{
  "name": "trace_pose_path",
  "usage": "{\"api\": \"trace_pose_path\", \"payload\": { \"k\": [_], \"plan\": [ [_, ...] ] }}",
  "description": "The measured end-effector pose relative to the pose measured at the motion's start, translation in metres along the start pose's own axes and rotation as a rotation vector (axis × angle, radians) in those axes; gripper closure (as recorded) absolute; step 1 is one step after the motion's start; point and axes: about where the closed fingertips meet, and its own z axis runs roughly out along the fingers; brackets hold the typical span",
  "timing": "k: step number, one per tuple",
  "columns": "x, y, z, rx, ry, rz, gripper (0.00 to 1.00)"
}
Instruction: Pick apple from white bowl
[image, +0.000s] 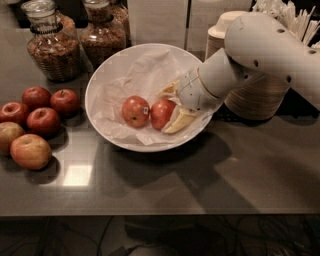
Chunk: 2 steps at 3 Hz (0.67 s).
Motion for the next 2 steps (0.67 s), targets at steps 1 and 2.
{"api": "trace_pose_path", "payload": {
  "k": [1, 2],
  "plan": [
    [-0.015, -0.003, -0.012, 0.033, -0.068, -0.033, 1.00],
    [-0.042, -0.006, -0.035, 0.072, -0.120, -0.109, 1.00]
  ]
}}
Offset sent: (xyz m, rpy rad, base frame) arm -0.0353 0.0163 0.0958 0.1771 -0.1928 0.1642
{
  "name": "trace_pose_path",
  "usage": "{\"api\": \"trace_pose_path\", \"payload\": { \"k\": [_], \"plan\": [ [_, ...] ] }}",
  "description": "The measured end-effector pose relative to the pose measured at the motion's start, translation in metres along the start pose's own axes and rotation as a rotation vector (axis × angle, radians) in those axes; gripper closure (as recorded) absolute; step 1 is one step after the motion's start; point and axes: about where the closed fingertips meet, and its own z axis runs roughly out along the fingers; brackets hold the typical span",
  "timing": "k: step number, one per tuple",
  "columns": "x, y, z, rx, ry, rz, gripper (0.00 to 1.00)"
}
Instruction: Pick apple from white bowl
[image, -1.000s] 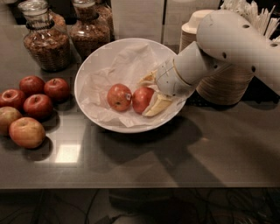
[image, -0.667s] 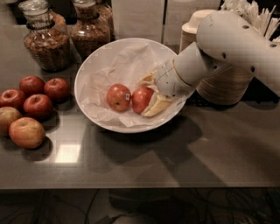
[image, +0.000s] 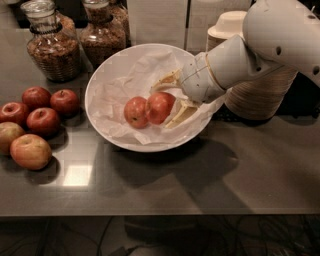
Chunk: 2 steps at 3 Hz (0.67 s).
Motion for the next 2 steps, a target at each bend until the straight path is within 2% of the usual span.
{"api": "trace_pose_path", "payload": {
  "k": [1, 2],
  "plan": [
    [-0.0314, -0.0098, -0.0251, 0.040, -0.043, -0.071, 1.00],
    [-0.0314, -0.0098, -0.0251, 0.040, -0.043, -0.071, 1.00]
  ]
}}
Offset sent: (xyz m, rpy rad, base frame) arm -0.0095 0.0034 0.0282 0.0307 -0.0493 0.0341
